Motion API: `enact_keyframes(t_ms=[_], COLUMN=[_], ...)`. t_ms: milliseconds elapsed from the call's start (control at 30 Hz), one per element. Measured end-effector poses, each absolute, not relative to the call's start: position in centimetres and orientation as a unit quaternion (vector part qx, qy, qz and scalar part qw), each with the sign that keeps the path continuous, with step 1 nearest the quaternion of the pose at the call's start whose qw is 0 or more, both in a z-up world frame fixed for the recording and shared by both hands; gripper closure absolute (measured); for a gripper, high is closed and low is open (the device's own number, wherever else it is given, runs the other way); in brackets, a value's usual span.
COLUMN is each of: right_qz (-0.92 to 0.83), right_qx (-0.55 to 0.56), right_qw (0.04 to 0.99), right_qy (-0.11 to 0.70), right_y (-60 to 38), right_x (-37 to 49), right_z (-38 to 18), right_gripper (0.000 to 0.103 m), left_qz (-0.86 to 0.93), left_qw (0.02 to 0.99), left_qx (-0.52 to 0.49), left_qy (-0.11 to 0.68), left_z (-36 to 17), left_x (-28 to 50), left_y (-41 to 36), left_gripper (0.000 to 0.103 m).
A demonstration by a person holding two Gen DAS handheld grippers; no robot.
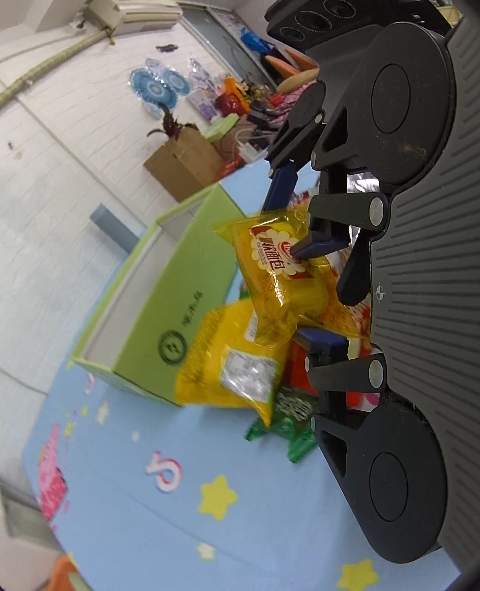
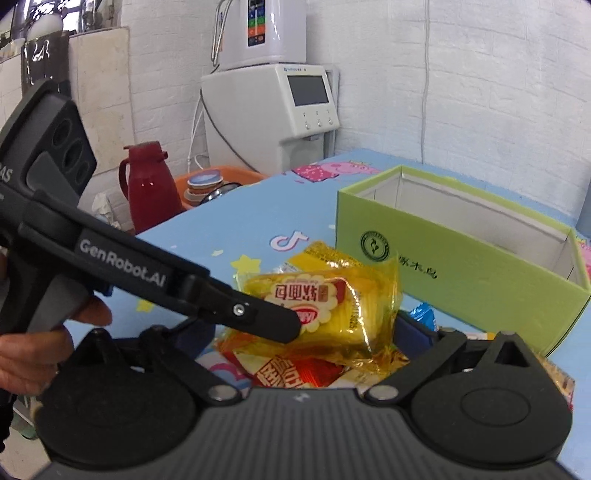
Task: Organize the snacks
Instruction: 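Lift the yellow packet with the left gripper and release it into the box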
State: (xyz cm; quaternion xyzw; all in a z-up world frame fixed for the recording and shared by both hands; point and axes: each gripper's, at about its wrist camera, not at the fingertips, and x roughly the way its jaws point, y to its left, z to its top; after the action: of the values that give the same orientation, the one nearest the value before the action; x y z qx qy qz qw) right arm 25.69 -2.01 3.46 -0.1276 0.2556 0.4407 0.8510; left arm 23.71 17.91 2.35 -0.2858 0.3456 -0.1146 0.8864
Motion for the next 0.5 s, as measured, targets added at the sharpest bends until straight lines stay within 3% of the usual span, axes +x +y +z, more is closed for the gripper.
enact_keyframes(t_ms=[300, 500], right_qz=[0.411, 0.403], right_qx=[-0.146, -0.129], right_qw=[0.870, 0.868], right_qy=[0.228, 0.260], right_y=[-0.8, 2.3], right_x=[31.4, 39.0], right_z=[7.8, 9.2], right_gripper=[0.003, 0.003], left_qz=[-0.116, -0.092], left_qw=[0.917, 0.923], left_qx=[-0.214, -0.170], left_qy=[0.316, 0.332], left_z=[8.4, 9.5], left_x=[32.0, 40.6], left_y=[17.3, 18.0], left_gripper=[0.079, 0.078])
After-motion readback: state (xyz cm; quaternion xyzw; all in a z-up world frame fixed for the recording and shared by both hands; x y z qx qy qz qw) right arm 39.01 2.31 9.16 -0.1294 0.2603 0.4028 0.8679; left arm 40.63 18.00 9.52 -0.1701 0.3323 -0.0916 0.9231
